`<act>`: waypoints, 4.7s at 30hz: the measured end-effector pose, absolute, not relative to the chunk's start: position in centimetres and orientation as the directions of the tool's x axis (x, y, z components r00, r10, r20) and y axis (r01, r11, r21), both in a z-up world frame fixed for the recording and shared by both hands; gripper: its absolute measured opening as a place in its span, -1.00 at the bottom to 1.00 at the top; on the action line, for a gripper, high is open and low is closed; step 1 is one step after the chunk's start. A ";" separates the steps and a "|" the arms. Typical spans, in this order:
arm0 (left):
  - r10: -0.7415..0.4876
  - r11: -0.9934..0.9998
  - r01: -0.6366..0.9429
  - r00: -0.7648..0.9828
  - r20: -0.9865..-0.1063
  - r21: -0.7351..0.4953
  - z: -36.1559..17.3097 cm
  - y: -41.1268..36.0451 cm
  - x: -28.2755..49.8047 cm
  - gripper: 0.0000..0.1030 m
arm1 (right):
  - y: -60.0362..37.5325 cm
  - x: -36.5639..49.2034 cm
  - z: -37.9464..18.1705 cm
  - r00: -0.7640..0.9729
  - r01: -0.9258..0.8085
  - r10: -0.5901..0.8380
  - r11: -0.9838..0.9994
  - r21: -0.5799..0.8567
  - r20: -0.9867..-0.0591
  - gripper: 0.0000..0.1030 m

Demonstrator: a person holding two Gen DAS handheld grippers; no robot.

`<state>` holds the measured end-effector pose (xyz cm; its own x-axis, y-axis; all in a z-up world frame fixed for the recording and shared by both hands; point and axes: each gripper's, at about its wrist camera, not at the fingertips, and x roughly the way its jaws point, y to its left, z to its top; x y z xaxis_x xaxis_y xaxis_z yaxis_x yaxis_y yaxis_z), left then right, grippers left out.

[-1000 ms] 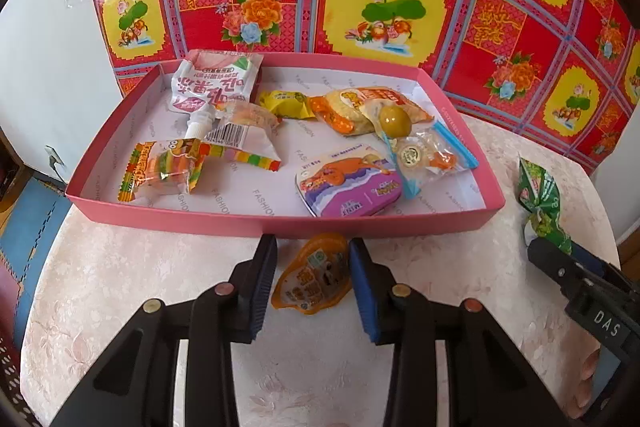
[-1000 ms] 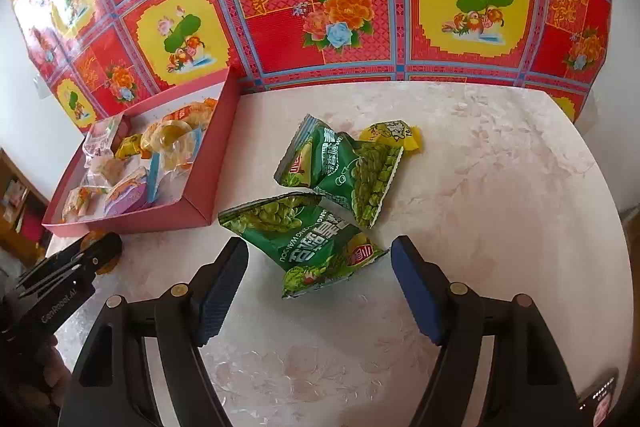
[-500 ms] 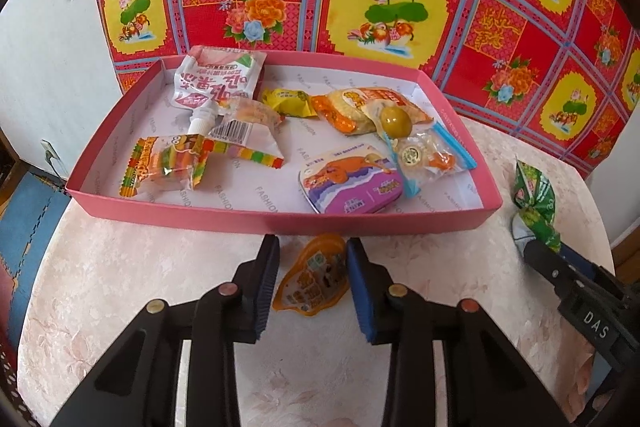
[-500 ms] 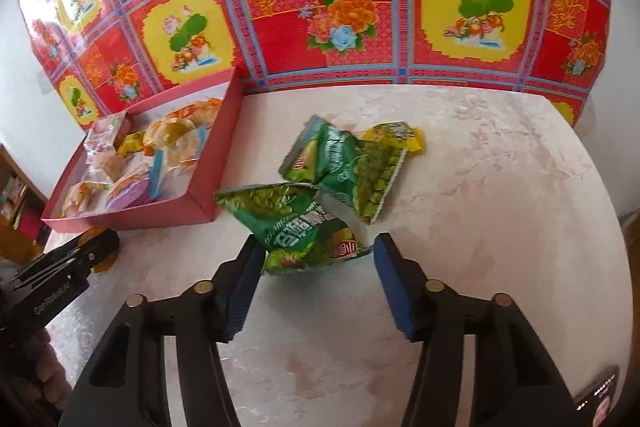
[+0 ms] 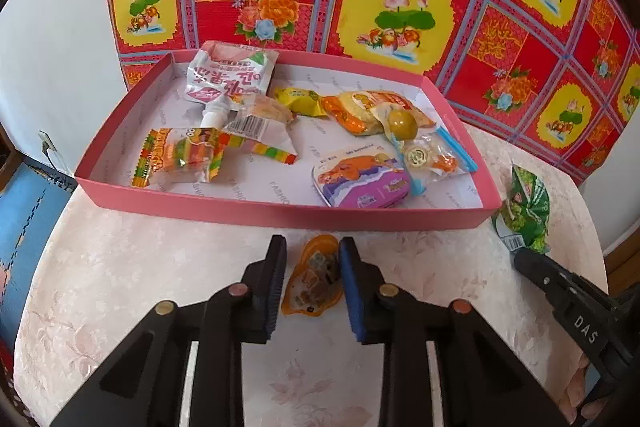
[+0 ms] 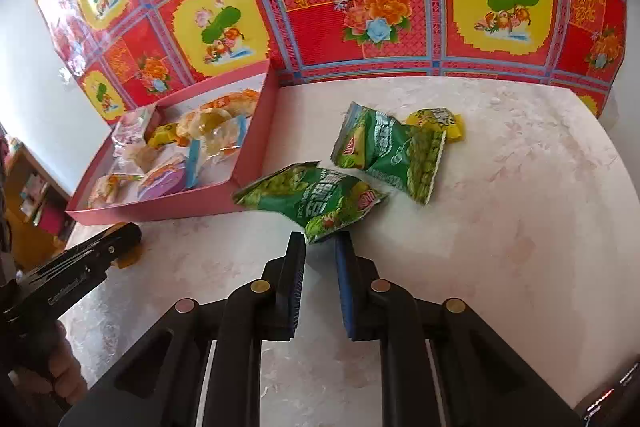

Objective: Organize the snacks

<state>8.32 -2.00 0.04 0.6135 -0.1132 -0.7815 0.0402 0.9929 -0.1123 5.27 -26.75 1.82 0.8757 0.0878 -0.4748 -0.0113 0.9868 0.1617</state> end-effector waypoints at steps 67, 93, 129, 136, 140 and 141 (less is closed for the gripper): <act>-0.144 0.989 0.069 0.609 -0.780 -0.128 1.3 -0.7 6.8 -0.59 | -24.3 6.0 2.3 0.854 -0.109 0.132 0.991 0.076 -0.504 -0.72; -0.165 0.986 0.129 0.594 -0.787 -0.109 1.0 0.0 5.5 0.04 | -25.5 5.0 3.6 0.891 -0.079 0.083 0.996 0.027 -0.446 0.11; -0.130 0.989 0.138 0.621 -0.773 -0.055 1.3 -0.6 6.2 -0.26 | -24.1 9.1 4.4 0.880 -0.024 -0.006 0.998 -0.058 -0.476 -0.28; -0.142 0.988 0.139 0.634 -0.760 -0.068 2.1 -0.3 5.8 -0.26 | -24.5 7.2 4.8 0.888 -0.019 0.001 0.999 -0.034 -0.459 -0.28; -0.148 0.988 0.133 0.642 -0.752 -0.080 2.5 0.0 5.5 -0.26 | -24.5 6.1 5.2 0.894 -0.020 0.006 0.999 -0.026 -0.447 -0.28; -0.149 0.988 0.133 0.644 -0.751 -0.082 2.6 0.1 5.5 -0.26 | -24.5 5.8 5.3 0.896 -0.021 0.007 0.999 -0.026 -0.443 -0.28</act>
<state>5.50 0.05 2.61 0.6437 -0.1490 -0.7506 0.1326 0.9877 -0.0824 5.84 -24.50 5.27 0.8964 0.0075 -0.4431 -0.0211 0.9994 -0.0258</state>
